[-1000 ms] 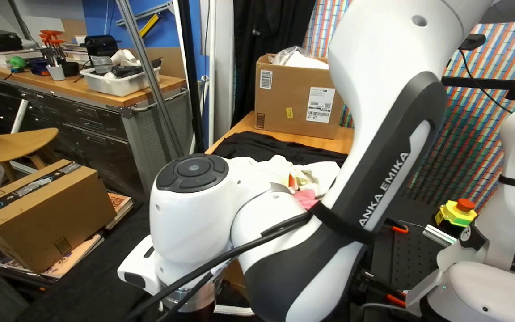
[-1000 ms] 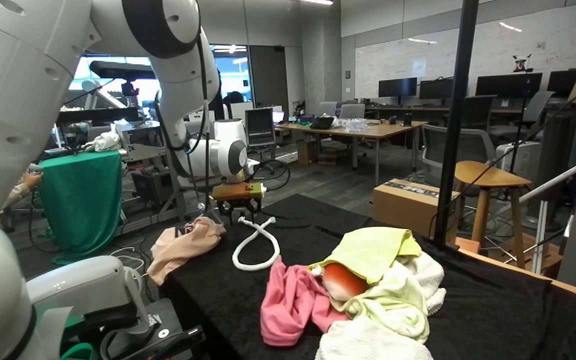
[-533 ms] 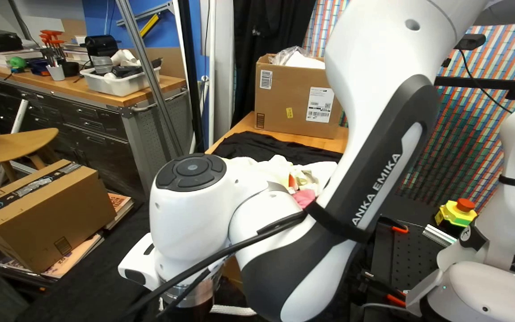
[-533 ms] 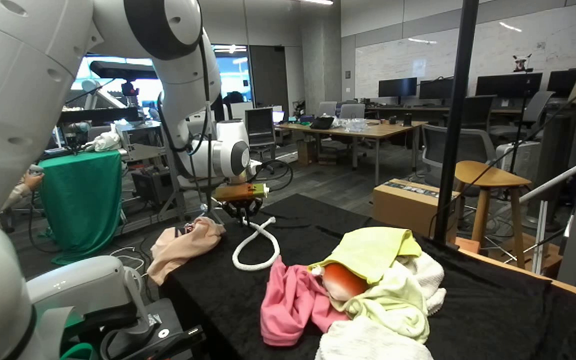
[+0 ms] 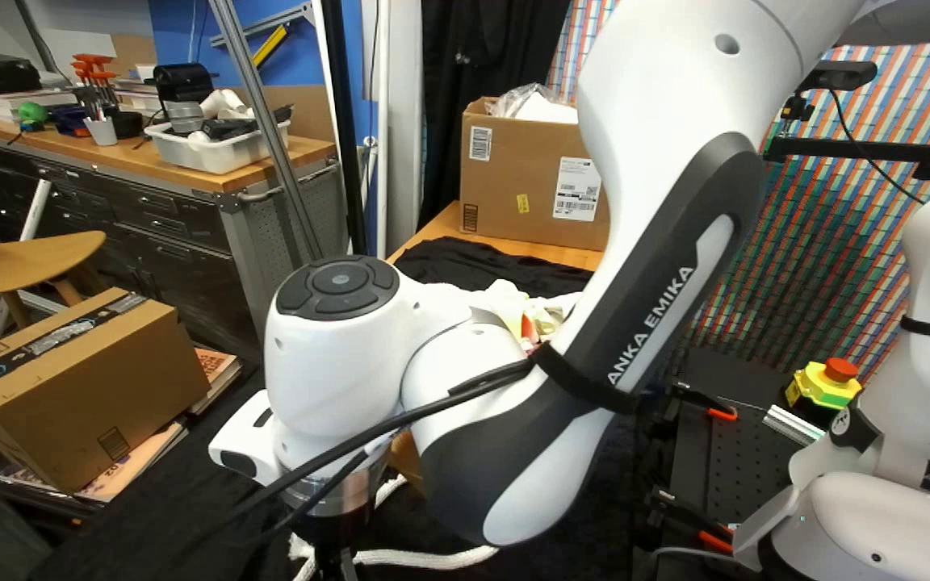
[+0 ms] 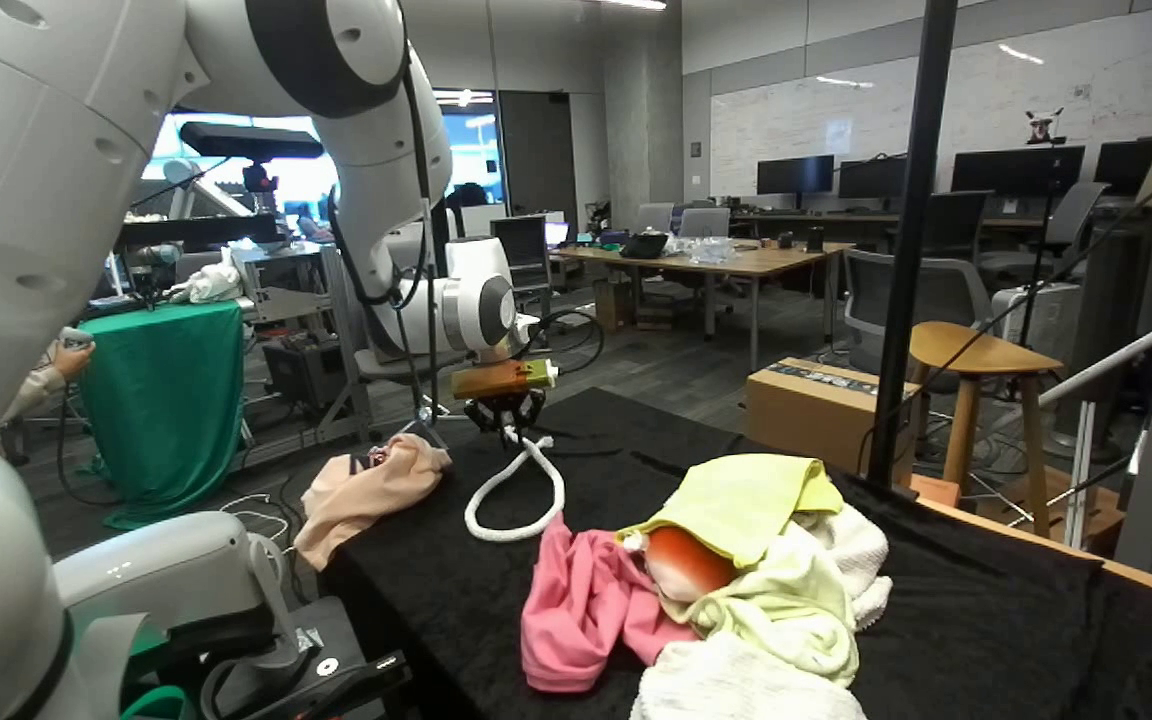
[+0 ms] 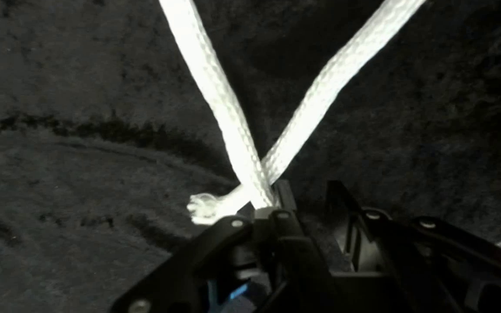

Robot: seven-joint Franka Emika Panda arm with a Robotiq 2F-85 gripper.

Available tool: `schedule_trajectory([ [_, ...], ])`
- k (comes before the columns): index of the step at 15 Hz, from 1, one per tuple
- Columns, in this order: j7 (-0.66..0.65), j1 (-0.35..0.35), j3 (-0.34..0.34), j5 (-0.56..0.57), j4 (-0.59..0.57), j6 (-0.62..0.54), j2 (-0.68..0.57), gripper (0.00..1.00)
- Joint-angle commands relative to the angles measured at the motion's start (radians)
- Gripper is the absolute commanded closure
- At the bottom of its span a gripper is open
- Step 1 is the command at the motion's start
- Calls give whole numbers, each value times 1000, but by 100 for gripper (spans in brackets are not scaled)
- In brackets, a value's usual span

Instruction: Pile up all the things on the table on the white shirt

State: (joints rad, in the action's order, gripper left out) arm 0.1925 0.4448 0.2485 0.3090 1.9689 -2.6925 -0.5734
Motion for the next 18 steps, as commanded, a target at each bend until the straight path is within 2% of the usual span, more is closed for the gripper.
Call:
schedule_trajectory([
  [1,-24,18,-27,30,-29,-4,-7,41],
  [6,-20,12,-28,23,-36,0,-9,4],
  [7,-21,12,-31,24,-38,0,-12,1],
  [18,-42,16,-60,23,-92,25,-60,0],
])
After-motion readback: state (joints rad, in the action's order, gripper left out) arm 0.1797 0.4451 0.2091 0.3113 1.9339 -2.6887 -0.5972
